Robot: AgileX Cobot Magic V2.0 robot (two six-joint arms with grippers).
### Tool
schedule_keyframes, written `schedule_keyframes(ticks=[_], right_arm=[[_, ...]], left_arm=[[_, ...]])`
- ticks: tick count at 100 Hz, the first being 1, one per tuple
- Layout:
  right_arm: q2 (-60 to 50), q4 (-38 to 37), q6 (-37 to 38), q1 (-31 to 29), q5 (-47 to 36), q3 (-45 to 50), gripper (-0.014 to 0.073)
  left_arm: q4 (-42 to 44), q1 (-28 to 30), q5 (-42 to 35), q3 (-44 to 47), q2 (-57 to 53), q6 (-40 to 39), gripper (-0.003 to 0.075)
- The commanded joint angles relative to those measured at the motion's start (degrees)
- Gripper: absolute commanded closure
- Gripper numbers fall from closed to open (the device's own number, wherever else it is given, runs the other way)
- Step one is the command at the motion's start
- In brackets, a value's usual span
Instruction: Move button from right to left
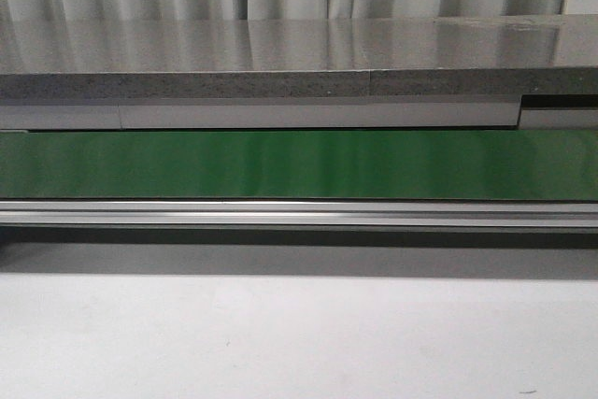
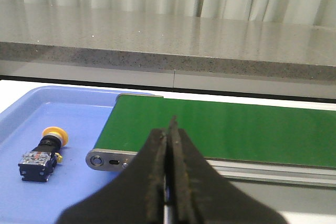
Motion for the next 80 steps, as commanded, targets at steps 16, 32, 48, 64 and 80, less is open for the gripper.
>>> schedule_keyframes(ticks=[16, 32, 48, 64, 80], right_arm=[[-6.35, -4.78, 5.18, 0.0, -7.98, 6.41, 0.0659], [-13.33, -4.83, 5.18, 0.0, -5.16, 9.86, 0.0659], [-14.19, -5.03, 5.18, 0.0, -4.03, 9.84, 0.0659], [-14.19, -5.03, 5.18, 0.0, -4.07, 9.84, 0.0659], [-14.19, -5.03, 5.18, 0.0, -4.07, 9.84, 0.0659]], left_arm=[[-0.02, -0.49, -4.27, 2.51, -1.82, -0.71, 0.0741], [-0.02, -0.49, -4.27, 2.51, -1.82, -0.71, 0.0741], [-0.02, -0.49, -4.27, 2.51, -1.82, -0.71, 0.0741], [-0.02, -0.49, -4.27, 2.51, -1.82, -0.71, 0.0741], [-0.02, -0.49, -4.27, 2.51, -1.82, -0.71, 0.0741]])
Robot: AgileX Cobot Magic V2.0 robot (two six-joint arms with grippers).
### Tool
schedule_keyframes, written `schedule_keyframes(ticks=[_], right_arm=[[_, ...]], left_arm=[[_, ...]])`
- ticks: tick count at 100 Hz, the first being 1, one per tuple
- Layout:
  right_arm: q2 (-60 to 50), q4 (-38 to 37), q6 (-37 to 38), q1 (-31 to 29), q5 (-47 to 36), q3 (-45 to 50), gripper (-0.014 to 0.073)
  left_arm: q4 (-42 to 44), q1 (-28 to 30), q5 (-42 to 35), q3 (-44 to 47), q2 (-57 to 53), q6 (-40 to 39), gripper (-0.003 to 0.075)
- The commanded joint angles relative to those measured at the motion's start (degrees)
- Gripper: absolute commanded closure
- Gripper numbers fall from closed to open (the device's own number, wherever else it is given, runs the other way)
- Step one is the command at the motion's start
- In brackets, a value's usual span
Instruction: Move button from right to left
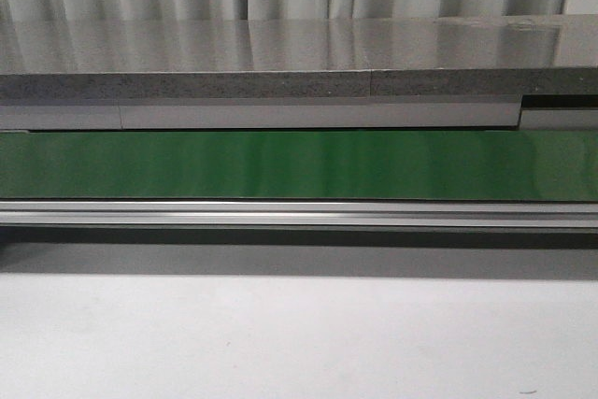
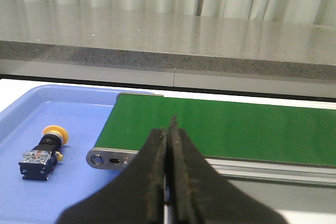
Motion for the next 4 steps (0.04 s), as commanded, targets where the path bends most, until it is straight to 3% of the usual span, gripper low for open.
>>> schedule_keyframes(ticks=[1, 4], right_arm=[[-1.12, -0.8, 0.03, 0.0, -3.98, -0.77, 0.0659], [-1.12, -0.8, 0.03, 0.0, -3.98, -0.77, 0.0659]], left_arm=[[-0.02, -0.49, -4.51, 2.51, -1.82, -0.71, 0.0741], [-0.02, -0.49, -4.51, 2.51, -1.82, -0.71, 0.0741]])
